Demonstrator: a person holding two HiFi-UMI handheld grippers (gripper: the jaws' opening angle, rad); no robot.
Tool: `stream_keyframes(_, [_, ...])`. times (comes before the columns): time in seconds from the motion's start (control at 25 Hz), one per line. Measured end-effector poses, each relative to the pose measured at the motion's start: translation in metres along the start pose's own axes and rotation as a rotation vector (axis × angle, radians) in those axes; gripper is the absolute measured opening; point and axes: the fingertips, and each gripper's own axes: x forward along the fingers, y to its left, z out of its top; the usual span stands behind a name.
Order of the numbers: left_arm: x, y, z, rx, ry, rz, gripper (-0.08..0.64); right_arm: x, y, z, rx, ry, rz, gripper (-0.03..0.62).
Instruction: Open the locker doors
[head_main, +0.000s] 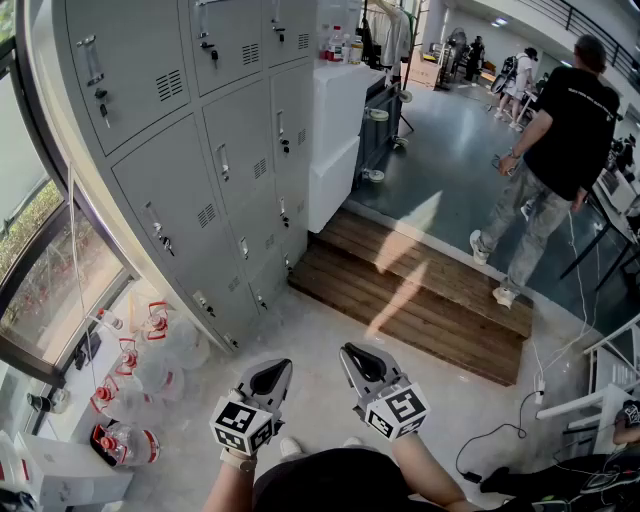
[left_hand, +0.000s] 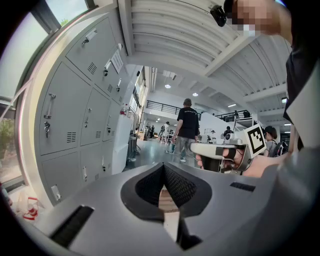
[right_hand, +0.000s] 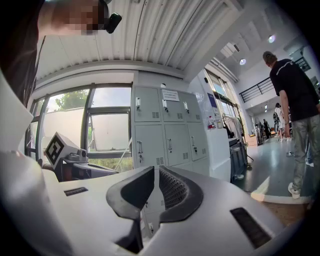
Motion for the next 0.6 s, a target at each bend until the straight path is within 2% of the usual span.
stream_keyframes(0.2, [-0.015, 0.013, -0.008, 0.039, 0.035, -0.019, 0.017, 0.016, 0.023, -0.004, -0.027, 0.022, -0.004, 0.055])
stream_keyframes(0.32, [-0.024, 0.026, -0.011, 0.036, 0.043, -0.018, 0.017, 0.029, 0.036, -0.006, -0.030, 0.024, -0.010, 0.055])
stream_keyframes(0.6, [-0.043, 0.067, -0.017, 0.051, 0.060, -0.023, 0.017, 0.051, 0.056, -0.020, 0.104, 0.017, -0.051, 0.055])
